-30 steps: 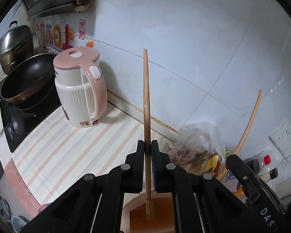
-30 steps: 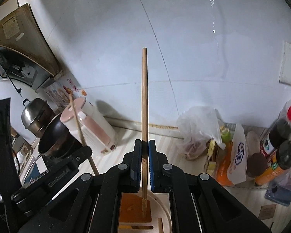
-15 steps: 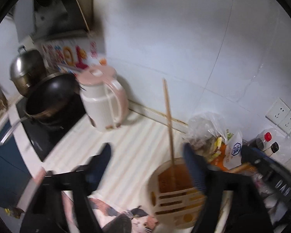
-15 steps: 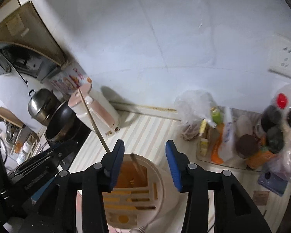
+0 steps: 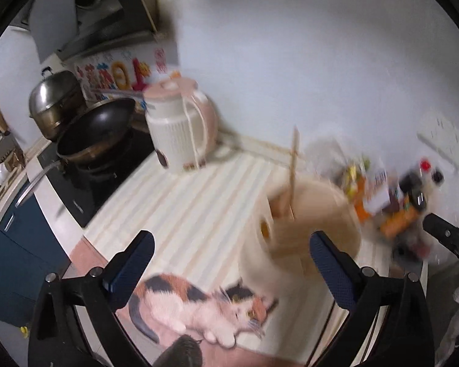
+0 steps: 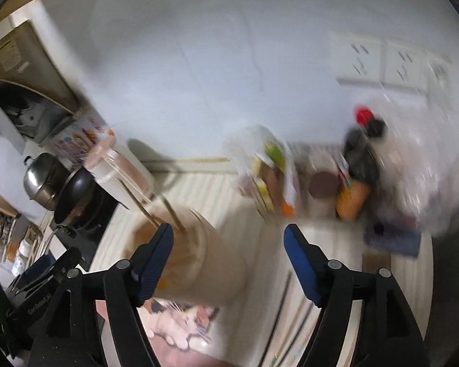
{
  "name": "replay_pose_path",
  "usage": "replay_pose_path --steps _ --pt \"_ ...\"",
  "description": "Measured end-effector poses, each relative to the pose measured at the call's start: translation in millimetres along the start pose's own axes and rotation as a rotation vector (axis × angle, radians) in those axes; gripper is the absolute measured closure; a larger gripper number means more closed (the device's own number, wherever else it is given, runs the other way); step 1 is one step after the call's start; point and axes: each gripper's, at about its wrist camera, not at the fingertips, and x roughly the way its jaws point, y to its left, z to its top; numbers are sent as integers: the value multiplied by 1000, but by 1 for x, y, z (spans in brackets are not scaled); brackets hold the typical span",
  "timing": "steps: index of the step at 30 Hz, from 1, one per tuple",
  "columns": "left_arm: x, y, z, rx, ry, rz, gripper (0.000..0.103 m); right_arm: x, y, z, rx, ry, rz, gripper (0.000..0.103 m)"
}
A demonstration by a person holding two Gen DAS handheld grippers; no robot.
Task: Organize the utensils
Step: 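Move both open tools back over the row of chopsticks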
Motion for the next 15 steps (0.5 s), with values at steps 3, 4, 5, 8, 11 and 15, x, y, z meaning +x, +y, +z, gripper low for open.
replay_pose_path --steps 3,4,5,8,11,15 --pt "17 -20 -33 63 94 -29 0 8 -26 -25 52 39 -54 22" --pt "23 -26 -40 78 120 -34 0 11 -36 -34 68 59 -74 22" --pt "31 -33 -52 97 156 -39 0 14 -49 -46 87 82 -95 22" --pt "52 -61 -86 164 247 -74 0 20 -85 -76 131 143 -165 23" --pt "73 -90 -114 237 319 -101 0 26 -122 -102 170 200 -219 24" --pt "102 -123 -143 313 413 -137 3 37 -170 -132 230 279 -274 48"
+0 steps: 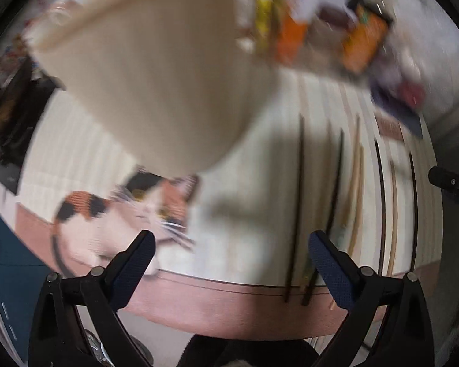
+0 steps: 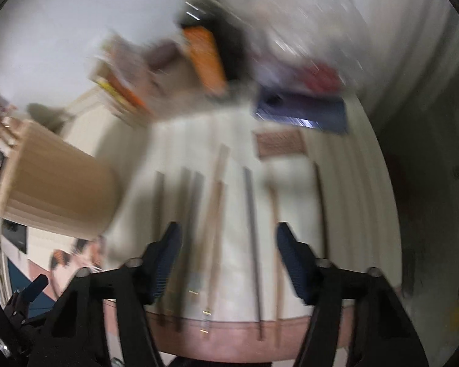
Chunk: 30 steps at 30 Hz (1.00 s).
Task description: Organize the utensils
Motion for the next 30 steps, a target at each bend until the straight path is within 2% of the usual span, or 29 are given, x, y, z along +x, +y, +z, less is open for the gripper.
replay_pose_path --steps 2,4,6,10,12,23,26,30 --pt "19 -14 1 32 40 -15 13 14 -15 -4 22 35 -10 57" --pt "34 -23 7 60 71 -14 28 29 -31 -8 46 76 -17 64" --pt "48 -30 12 84 88 -4 32 43 -44 -12 74 107 -25 71" --pt "67 -45 21 122 119 7 49 68 -63 -17 98 154 -42 79" --pt "73 -50 24 137 128 14 50 77 -68 -18 95 172 -49 82" --pt "86 -70 35 176 141 38 53 99 -68 -14 55 226 -46 83" --pt "91 -80 45 178 141 29 61 102 -66 -10 43 228 -46 83" --pt "90 -88 49 180 141 2 86 104 -62 -7 13 229 -65 83"
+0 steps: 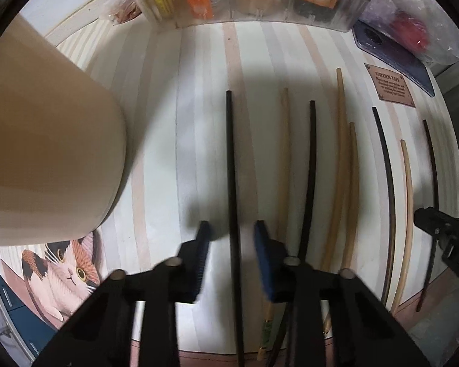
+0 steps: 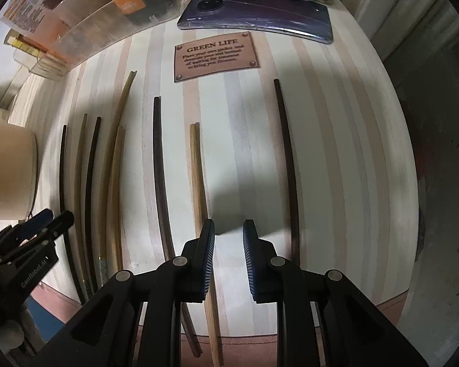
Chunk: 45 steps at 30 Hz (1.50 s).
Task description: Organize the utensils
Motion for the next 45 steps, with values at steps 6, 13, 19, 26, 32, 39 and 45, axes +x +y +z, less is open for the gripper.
replay_pose_path --steps 6,13,19,26,32,39,45 --pt "2 8 13 -54 13 -18 99 -1 12 -8 -44 0 -40 83" --pt "3 38 -18 -207 78 -73 99 -2 14 -17 -67 -2 -90 102" --pt "7 61 -43 -302 111 -152 99 -8 15 -21 -51 24 39 98" --pt "10 78 -48 -265 123 -182 95 -4 54 -15 -123 27 -70 85" --pt "6 68 -53 -217 107 -148 95 -2 34 -28 -136 63 -75 96" --pt "7 52 -54 -181 96 -110 93 0 35 -36 -162 136 -105 94" --pt "-1 30 -57 -165 91 -110 85 0 35 -49 -146 166 -112 77"
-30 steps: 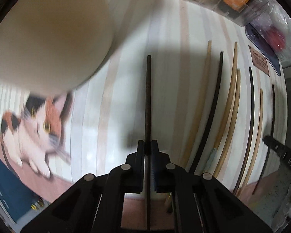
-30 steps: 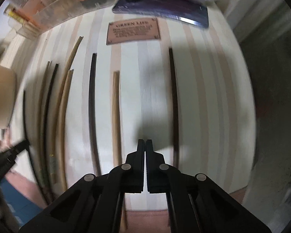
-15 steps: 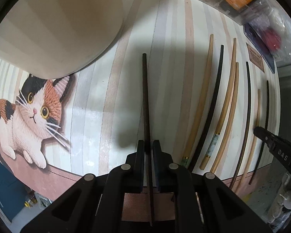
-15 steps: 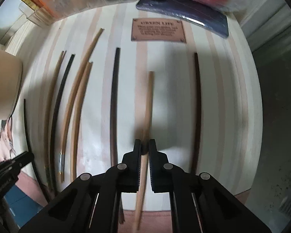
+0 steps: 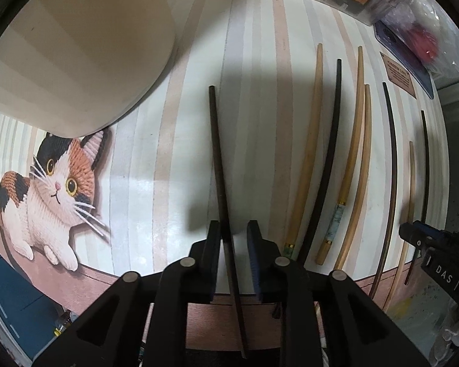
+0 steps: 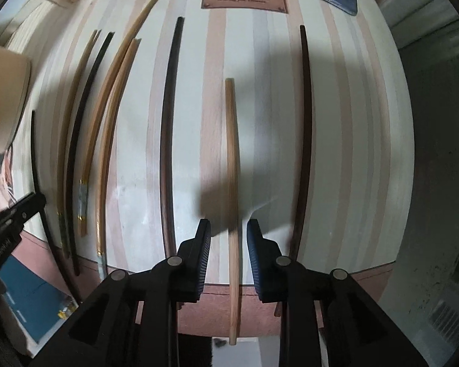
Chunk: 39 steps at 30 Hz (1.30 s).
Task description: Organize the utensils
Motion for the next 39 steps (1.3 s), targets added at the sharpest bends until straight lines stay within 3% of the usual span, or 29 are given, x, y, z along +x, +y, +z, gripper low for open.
replay_pose_path --steps 2,3,5,12,19,26,39 --pt "0 -3 0 7 1 0 82 -1 2 0 11 -22 -6 79" --pt "0 -5 0 9 2 0 81 -3 5 1 8 -42 -11 88" --pt "-1 -8 1 11 3 2 80 -5 10 3 11 -57 -16 95" --pt "3 -14 1 26 1 24 77 -4 23 5 -29 -58 -39 95" --pt "4 -16 4 25 -38 64 99 0 35 14 -39 -47 -37 95" --pt "2 -11 -1 35 -61 79 100 -5 21 3 2 -94 -35 96" --pt "-73 1 -15 24 -216 -27 100 -71 4 -10 91 -228 74 96"
